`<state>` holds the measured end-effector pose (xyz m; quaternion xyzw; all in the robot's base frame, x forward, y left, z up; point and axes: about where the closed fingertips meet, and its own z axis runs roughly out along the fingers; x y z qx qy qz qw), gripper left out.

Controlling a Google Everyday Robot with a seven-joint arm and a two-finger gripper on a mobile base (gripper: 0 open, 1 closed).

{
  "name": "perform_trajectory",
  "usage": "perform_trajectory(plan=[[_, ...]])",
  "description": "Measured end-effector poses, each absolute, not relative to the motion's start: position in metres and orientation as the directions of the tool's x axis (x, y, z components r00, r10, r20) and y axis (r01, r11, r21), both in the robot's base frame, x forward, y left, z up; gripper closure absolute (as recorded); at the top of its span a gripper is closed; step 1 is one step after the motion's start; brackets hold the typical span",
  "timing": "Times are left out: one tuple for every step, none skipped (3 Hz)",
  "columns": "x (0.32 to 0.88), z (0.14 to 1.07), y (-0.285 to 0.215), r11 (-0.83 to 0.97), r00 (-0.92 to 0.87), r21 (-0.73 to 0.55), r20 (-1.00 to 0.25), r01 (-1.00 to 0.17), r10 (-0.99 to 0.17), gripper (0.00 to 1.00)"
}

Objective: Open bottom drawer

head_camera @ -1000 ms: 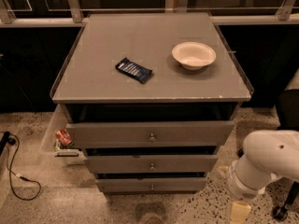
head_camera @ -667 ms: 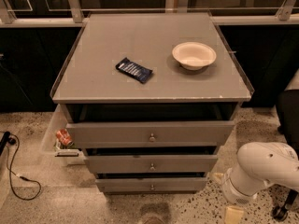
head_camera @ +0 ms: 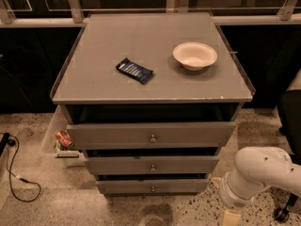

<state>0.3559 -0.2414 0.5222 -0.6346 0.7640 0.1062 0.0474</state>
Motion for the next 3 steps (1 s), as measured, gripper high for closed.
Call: perform_trajectory(plan=[[0.357, 0.463, -0.235, 0.195, -0.223, 0.132, -0.242, -0.972, -0.944, 0.0], [0.36, 0.395, -0.226, 0.207, -0.243, 0.147, -0.296, -0.967, -0.924, 0.0], [0.349, 0.325, -0.219, 0.231, -0.292, 0.213, -0.325, -0.949, -0.9, 0.0]])
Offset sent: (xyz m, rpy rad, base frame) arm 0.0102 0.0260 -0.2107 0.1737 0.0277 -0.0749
